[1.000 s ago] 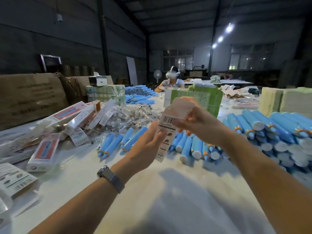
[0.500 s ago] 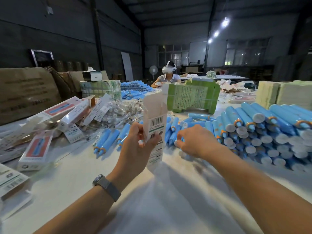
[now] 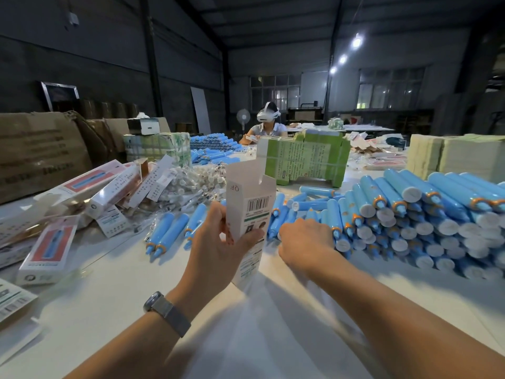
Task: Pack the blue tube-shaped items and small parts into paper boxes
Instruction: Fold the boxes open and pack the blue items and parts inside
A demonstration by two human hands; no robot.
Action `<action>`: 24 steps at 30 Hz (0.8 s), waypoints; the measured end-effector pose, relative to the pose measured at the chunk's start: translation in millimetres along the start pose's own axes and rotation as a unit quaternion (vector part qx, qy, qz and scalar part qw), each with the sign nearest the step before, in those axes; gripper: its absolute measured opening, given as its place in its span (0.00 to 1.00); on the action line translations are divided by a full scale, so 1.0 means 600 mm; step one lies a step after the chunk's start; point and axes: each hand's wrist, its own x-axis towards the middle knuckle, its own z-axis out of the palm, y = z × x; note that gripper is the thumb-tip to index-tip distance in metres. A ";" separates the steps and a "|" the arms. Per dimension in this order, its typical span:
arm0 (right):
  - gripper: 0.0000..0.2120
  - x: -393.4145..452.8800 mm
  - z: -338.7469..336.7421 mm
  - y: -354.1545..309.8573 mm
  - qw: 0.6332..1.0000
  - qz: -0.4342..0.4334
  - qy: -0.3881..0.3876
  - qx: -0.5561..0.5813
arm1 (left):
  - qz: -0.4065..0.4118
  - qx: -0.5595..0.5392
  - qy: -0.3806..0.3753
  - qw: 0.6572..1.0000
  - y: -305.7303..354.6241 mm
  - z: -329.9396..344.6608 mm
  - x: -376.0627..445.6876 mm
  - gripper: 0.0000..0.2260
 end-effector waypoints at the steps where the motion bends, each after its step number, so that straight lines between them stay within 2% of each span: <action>1: 0.09 0.000 0.000 0.001 1.000 0.002 -0.002 0.005 | 0.000 -0.004 0.000 1.000 0.000 0.001 0.000 0.18; 4: 0.13 0.002 -0.012 0.004 0.999 0.017 -0.008 0.042 | 0.004 -0.008 0.002 1.000 0.000 0.001 -0.001 0.18; 7: 0.13 0.011 -0.045 0.025 0.987 0.070 -0.001 0.143 | 0.001 -0.007 0.007 1.000 -0.002 -0.003 0.000 0.18; 9: 0.10 0.016 -0.070 0.054 0.958 0.110 -0.007 0.265 | -0.003 -0.006 0.009 1.000 -0.003 -0.006 0.001 0.18; 10: 0.08 0.016 -0.079 0.068 0.928 0.132 -0.006 0.350 | -0.006 -0.007 0.010 1.000 -0.004 -0.007 0.001 0.17; 12: 0.06 0.011 -0.090 0.087 0.822 0.185 -0.005 0.539 | -0.011 -0.001 0.012 1.000 -0.003 -0.009 0.002 0.17; 14: 0.06 0.007 -0.094 0.089 0.682 0.236 -0.023 0.692 | -0.009 0.006 0.014 1.000 -0.004 -0.010 0.003 0.16; 16: 0.07 0.005 -0.099 0.077 0.543 0.254 -0.049 0.799 | 0.000 0.009 0.015 1.000 -0.005 -0.010 0.003 0.17; 17: 0.07 0.004 -0.102 0.068 0.488 0.244 -0.067 0.835 | 0.005 0.010 0.014 1.000 -0.006 -0.009 0.002 0.17; 18: 0.07 0.002 -0.104 0.060 0.451 0.223 -0.085 0.860 | 0.009 0.010 0.013 1.000 -0.006 -0.009 0.001 0.17; 20: 0.07 -0.003 -0.111 0.042 0.427 0.166 -0.117 0.881 | 0.014 0.013 0.012 1.000 -0.004 -0.007 0.000 0.14; 24: 0.06 -0.012 -0.128 0.027 0.456 0.062 -0.136 0.877 | 0.026 0.028 0.015 0.999 -0.005 -0.006 0.002 0.12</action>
